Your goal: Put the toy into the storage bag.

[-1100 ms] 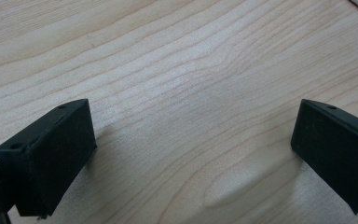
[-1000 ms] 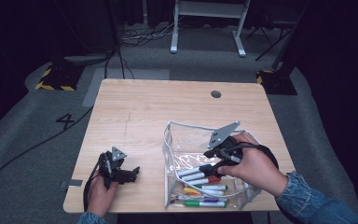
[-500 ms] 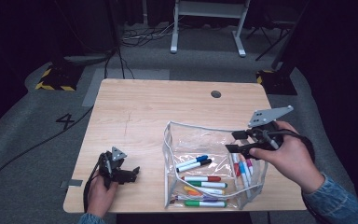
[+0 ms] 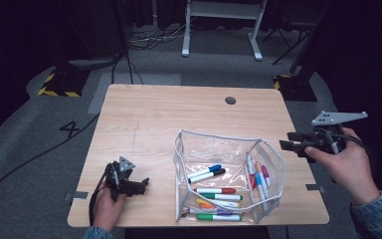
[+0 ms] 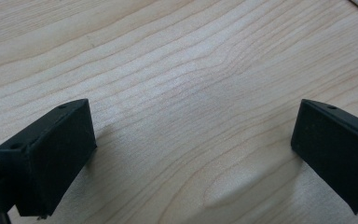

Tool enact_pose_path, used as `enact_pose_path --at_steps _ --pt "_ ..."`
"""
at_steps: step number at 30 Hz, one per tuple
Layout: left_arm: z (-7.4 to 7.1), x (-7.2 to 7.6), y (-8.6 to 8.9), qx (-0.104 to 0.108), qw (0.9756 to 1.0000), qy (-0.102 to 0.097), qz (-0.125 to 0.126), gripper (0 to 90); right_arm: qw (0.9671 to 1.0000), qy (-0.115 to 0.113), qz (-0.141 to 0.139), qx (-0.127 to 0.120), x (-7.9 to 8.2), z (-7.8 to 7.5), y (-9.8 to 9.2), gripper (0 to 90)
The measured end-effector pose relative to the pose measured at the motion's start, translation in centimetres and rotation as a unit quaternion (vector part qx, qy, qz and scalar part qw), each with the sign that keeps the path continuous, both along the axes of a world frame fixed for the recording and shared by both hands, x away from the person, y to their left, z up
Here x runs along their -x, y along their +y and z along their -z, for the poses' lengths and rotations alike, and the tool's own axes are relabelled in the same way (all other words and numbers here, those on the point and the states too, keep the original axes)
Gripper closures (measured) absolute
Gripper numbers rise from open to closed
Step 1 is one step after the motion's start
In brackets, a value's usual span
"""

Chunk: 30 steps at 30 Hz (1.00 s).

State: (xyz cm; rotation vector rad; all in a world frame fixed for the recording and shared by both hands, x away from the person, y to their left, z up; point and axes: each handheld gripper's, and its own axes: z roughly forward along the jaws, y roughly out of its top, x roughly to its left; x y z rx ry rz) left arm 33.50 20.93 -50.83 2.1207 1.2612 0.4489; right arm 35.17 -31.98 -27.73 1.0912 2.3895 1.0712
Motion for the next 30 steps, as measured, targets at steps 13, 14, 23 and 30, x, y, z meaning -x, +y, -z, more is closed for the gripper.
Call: enact_pose_path --at_steps 13,14,23,30 --pt "0.0 0.0 0.0 0.000 1.0000 0.000 0.000 0.0 0.9955 0.049 0.079 0.015 -0.7 5.4 -4.1 60.2" --pt "0.0 0.0 0.0 -0.001 1.0000 -0.001 -0.001 0.0 0.9949 0.055 0.083 0.017 -0.7 6.0 -4.1 60.6" --pt "0.0 0.0 0.0 -0.001 1.0000 -0.001 -0.001 0.0 0.9889 0.116 0.089 0.024 -0.9 11.3 -3.6 62.3" --pt "0.0 0.0 0.0 -0.001 1.0000 0.000 -0.001 0.0 0.9855 0.144 0.084 0.032 -0.9 14.8 -2.9 62.8"
